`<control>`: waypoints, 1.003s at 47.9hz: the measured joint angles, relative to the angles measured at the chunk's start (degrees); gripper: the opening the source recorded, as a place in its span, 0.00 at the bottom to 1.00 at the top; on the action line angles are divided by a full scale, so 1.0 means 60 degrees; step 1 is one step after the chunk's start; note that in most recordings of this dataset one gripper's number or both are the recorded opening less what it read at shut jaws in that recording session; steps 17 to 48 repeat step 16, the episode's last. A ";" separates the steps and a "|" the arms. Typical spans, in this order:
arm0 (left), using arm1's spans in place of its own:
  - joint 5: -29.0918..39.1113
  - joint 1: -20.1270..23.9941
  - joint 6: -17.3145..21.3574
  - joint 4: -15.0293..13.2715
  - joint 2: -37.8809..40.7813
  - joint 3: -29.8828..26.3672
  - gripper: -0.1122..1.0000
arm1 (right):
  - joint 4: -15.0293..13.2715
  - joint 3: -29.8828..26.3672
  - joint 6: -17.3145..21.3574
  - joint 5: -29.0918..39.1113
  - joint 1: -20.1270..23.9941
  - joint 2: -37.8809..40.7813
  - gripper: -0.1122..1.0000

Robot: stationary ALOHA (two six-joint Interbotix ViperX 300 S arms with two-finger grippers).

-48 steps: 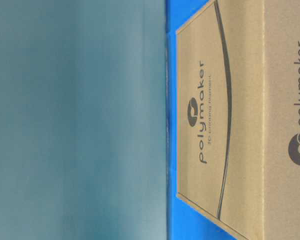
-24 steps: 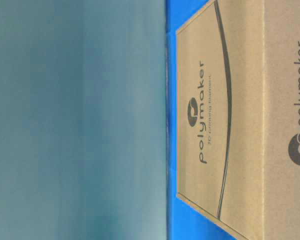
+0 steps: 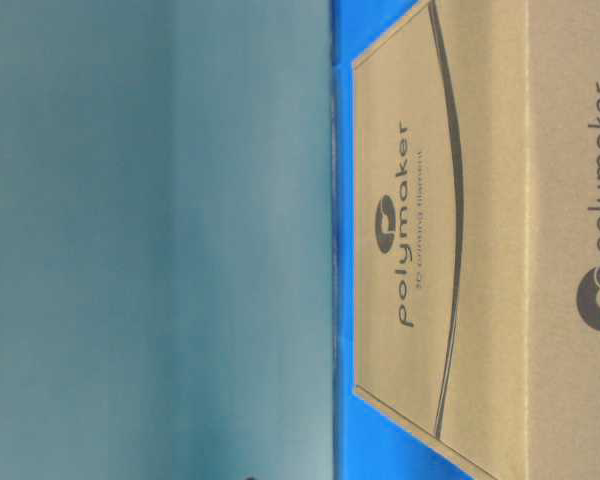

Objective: Lift up the cardboard box by clamping it between your arms.

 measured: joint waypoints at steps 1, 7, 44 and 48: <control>-0.0029 -0.0015 0.0000 0.0000 0.0000 0.0000 0.89 | 0.0000 0.0000 0.0000 0.0000 0.0000 -0.0073 1.00; -0.0103 -0.0015 -0.0015 0.0015 0.0000 0.0015 0.89 | 0.0000 0.0029 0.0000 0.0000 0.0000 -0.0352 1.00; -0.0352 -0.0015 -0.0103 0.0000 0.0000 0.0000 0.89 | 0.0000 0.0117 0.0015 0.0000 0.0000 -0.0439 1.00; -0.0352 -0.0015 -0.0103 0.0000 0.0000 0.0000 0.89 | 0.0000 0.0117 0.0015 0.0000 0.0000 -0.0439 1.00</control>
